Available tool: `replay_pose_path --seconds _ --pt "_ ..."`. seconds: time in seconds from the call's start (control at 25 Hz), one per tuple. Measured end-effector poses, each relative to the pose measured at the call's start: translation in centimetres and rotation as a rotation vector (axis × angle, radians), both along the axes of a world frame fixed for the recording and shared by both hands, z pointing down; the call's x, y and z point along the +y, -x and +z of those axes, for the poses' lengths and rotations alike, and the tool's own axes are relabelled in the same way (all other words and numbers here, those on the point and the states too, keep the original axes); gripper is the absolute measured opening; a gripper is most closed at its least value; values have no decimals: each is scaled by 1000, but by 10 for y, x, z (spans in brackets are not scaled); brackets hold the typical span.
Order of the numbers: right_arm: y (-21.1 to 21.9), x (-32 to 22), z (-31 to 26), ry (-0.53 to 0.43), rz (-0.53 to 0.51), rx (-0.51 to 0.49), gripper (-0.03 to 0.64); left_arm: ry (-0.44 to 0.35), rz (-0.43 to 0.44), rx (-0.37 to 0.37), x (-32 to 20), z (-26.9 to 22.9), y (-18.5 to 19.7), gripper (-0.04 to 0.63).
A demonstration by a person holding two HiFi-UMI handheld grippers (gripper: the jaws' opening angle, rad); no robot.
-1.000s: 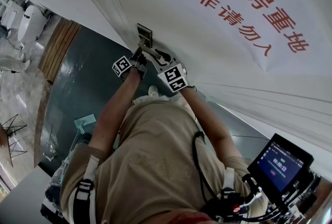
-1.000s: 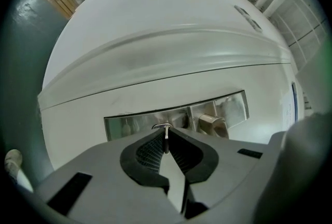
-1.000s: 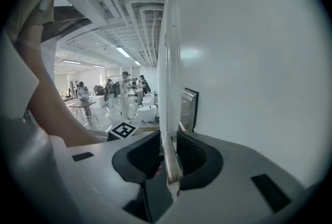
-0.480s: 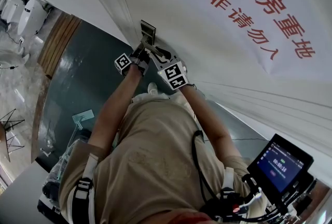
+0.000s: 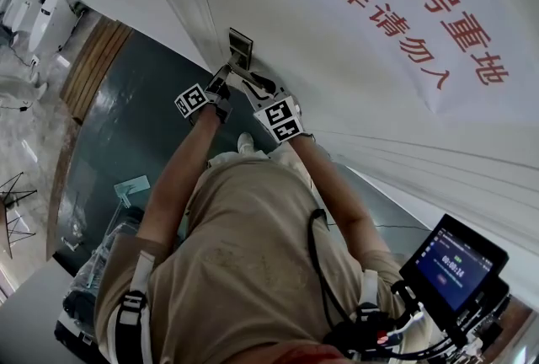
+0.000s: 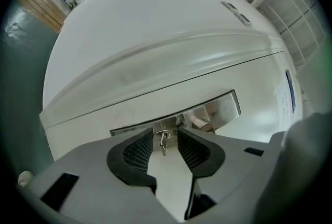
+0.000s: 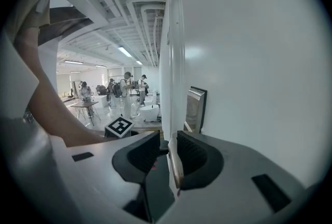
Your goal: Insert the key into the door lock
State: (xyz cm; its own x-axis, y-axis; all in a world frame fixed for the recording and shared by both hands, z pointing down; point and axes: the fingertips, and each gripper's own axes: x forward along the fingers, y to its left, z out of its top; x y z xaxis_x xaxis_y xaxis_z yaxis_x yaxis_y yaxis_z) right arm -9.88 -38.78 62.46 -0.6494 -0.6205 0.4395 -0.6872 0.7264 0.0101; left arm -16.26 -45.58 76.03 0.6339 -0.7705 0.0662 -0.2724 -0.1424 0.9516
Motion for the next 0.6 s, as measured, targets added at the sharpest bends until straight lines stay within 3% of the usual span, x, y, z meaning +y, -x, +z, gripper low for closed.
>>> replay_pose_path --seconds 0.2,0.44,0.6 --pt "0 1 -6 -24 -19 -13 103 -49 -71 -129 19 -15 29 147" --pt "1 8 -26 -64 -56 -37 103 -124 -108 -271 45 -58 33 146" --pt "-3 12 -43 -96 -66 -60 103 -186 -110 -433 57 -89 22 146"
